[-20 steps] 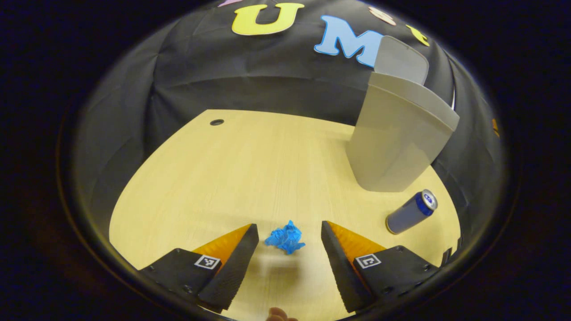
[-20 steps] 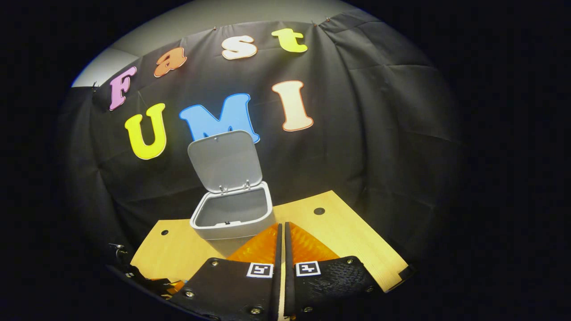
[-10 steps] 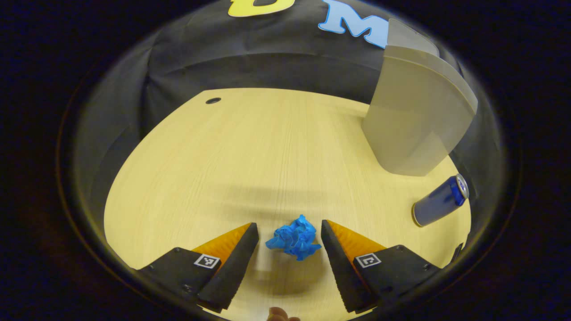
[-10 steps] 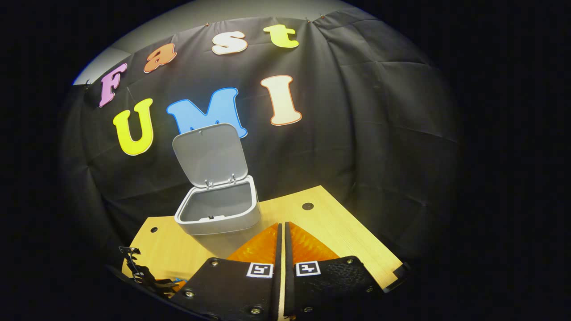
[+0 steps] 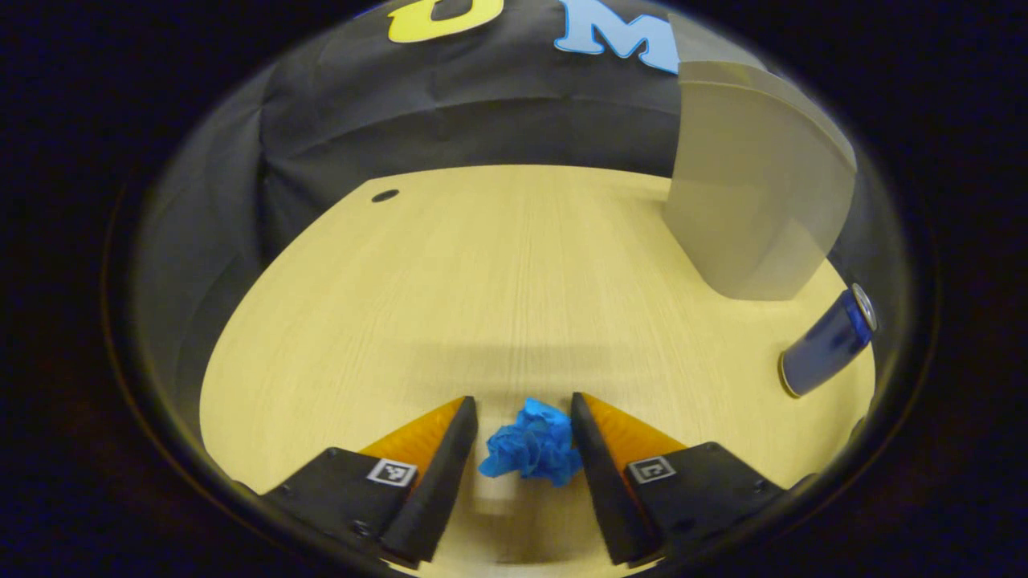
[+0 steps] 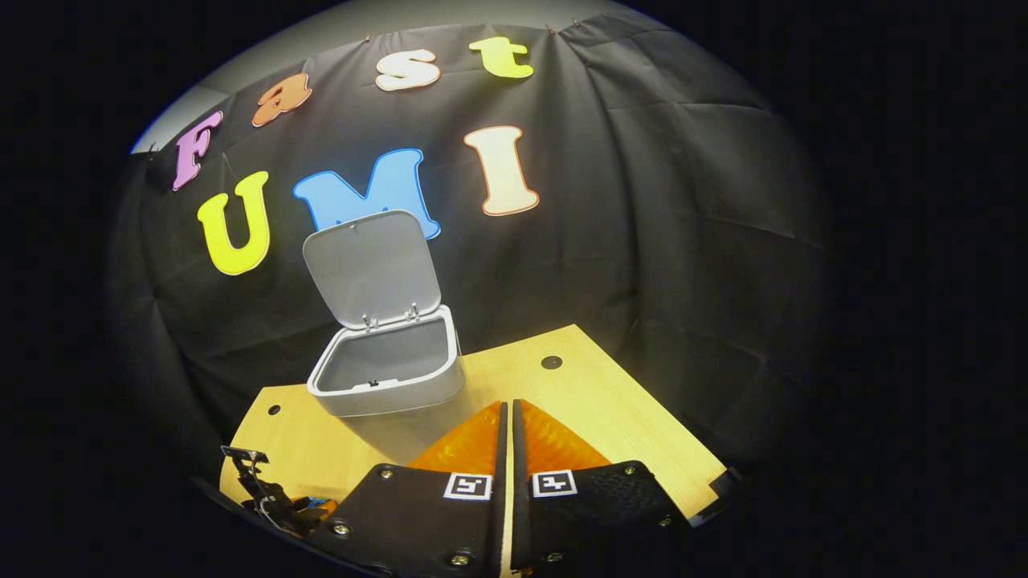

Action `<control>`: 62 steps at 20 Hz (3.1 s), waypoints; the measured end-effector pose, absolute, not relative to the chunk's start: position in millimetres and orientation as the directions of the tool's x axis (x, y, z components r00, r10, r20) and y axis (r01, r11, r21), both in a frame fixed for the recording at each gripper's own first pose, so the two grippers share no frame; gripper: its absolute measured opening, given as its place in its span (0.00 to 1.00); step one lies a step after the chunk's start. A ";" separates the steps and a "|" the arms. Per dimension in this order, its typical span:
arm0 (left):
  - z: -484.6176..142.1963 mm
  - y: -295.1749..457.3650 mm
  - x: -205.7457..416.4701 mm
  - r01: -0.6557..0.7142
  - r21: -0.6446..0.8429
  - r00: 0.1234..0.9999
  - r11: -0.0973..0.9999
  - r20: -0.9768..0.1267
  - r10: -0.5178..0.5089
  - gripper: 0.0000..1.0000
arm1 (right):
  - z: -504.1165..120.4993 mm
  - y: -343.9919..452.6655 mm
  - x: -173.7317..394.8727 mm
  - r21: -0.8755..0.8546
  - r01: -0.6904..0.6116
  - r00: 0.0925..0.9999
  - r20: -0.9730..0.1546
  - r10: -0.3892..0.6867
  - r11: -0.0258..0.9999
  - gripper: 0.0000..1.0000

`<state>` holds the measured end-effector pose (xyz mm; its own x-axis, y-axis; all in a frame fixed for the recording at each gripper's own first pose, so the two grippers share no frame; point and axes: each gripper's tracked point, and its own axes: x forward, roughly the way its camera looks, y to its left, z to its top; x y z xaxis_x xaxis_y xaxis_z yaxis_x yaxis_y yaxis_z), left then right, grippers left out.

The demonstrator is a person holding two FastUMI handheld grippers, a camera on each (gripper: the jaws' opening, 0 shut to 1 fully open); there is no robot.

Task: Press the lid of the desktop garbage bin to open it, pick up the crumpled paper on the desktop and throw it into the bin, then pick up the pop can on the desktop and drop it into the bin, and finally close the garbage bin lid.

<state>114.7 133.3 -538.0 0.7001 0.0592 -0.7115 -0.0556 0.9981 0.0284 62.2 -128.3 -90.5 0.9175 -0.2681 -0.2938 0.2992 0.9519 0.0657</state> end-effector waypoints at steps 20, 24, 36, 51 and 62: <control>-364.2 85.8 150.6 0.032 -0.004 0.829 0.999 -0.558 -0.029 0.42 | -95.0 -126.3 57.7 0.091 0.269 0.925 -0.300 -0.231 0.959 0.05; -290.7 64.2 177.1 0.078 -0.026 0.875 0.997 -0.477 -0.081 0.41 | -100.6 -122.8 54.1 0.110 0.264 0.926 -0.308 -0.220 0.958 0.05; -152.5 -18.6 227.5 0.242 0.007 0.936 0.970 -0.265 -0.231 0.34 | -120.8 -140.5 28.3 0.164 0.320 0.907 -0.339 -0.252 0.933 0.05; -118.2 -125.6 250.4 0.401 0.065 0.903 0.914 -0.193 -0.383 0.46 | -135.2 -167.1 11.1 0.210 0.396 0.885 -0.348 -0.311 0.894 0.05; -118.0 -118.1 248.5 0.393 0.043 0.904 0.919 -0.201 -0.377 0.76 | -142.6 -165.0 14.3 0.216 0.391 0.883 -0.363 -0.298 0.895 0.05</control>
